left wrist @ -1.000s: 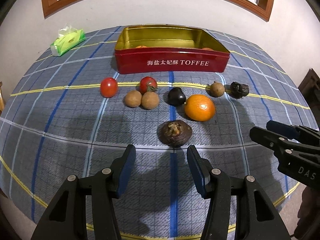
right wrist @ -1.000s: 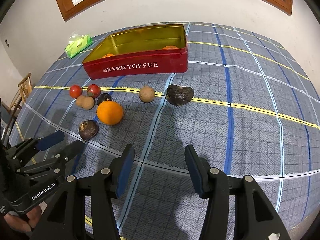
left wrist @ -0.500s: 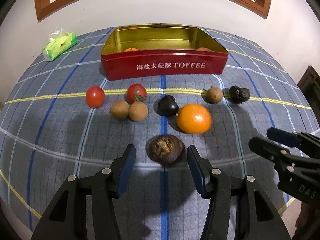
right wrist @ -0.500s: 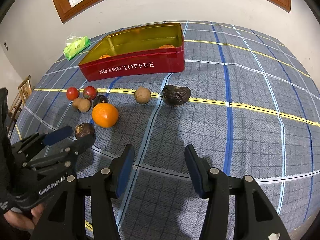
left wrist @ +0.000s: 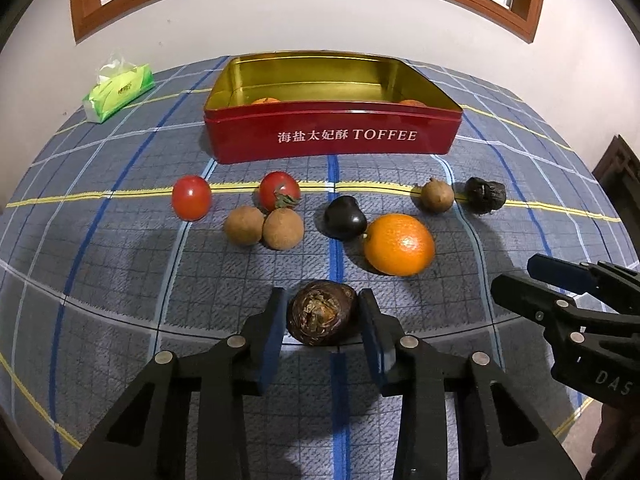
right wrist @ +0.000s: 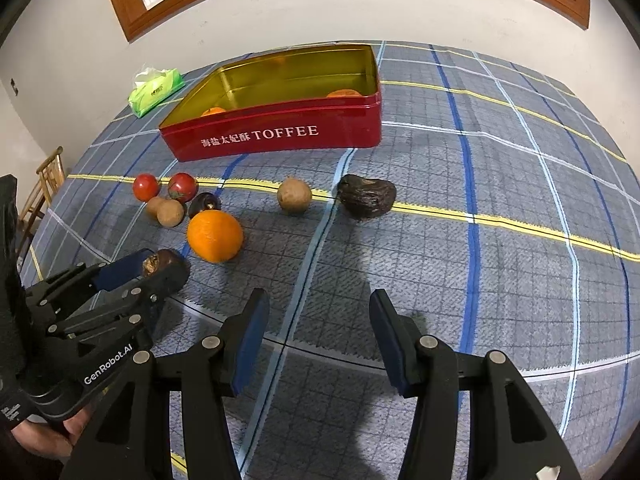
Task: Organize fruits
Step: 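Lower the left tool onto the dark brown round fruit and close it, then grasp a large orange with the right tool while the left tool holds the brown fruit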
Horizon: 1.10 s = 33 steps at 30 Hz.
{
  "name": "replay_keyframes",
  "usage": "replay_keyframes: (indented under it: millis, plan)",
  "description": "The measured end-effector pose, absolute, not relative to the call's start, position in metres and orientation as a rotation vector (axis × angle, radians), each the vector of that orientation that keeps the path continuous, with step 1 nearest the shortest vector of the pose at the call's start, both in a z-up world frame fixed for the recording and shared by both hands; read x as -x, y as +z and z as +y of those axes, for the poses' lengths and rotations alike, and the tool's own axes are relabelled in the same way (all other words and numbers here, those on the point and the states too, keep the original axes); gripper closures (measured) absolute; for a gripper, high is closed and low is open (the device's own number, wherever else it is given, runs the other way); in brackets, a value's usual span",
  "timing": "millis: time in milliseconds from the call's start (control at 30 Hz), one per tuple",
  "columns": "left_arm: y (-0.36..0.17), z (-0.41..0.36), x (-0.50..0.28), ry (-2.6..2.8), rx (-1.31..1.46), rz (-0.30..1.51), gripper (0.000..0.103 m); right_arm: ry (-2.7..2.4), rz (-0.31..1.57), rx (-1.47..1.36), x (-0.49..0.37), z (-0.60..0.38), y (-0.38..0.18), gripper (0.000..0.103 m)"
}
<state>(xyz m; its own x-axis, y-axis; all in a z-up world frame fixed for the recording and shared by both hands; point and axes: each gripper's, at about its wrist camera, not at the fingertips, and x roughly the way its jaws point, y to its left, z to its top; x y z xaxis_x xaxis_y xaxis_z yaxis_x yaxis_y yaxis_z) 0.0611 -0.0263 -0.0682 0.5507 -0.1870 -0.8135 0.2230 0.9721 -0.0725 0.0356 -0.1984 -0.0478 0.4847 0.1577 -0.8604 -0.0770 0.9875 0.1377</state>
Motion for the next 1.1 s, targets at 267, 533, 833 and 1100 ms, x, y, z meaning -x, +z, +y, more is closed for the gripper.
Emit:
replay_keyframes:
  millis: [267,533,833,1100]
  plan:
    - [-0.068,-0.01,-0.06,-0.213,-0.031,0.956,0.066,0.173,1.061,-0.061,-0.039,-0.182,-0.05,0.053]
    - [-0.068,0.009,-0.061,-0.188,-0.018,0.956,0.066,0.207,1.072,-0.04,-0.044,-0.165,-0.053,0.053]
    - [-0.068,0.03,-0.066,-0.16,0.01,0.957,0.066,0.242,1.075,0.006,-0.056,-0.143,-0.055,0.053]
    - [-0.07,0.047,-0.072,-0.121,0.021,0.959,0.067,0.252,1.075,0.05,-0.072,-0.126,-0.06,0.053]
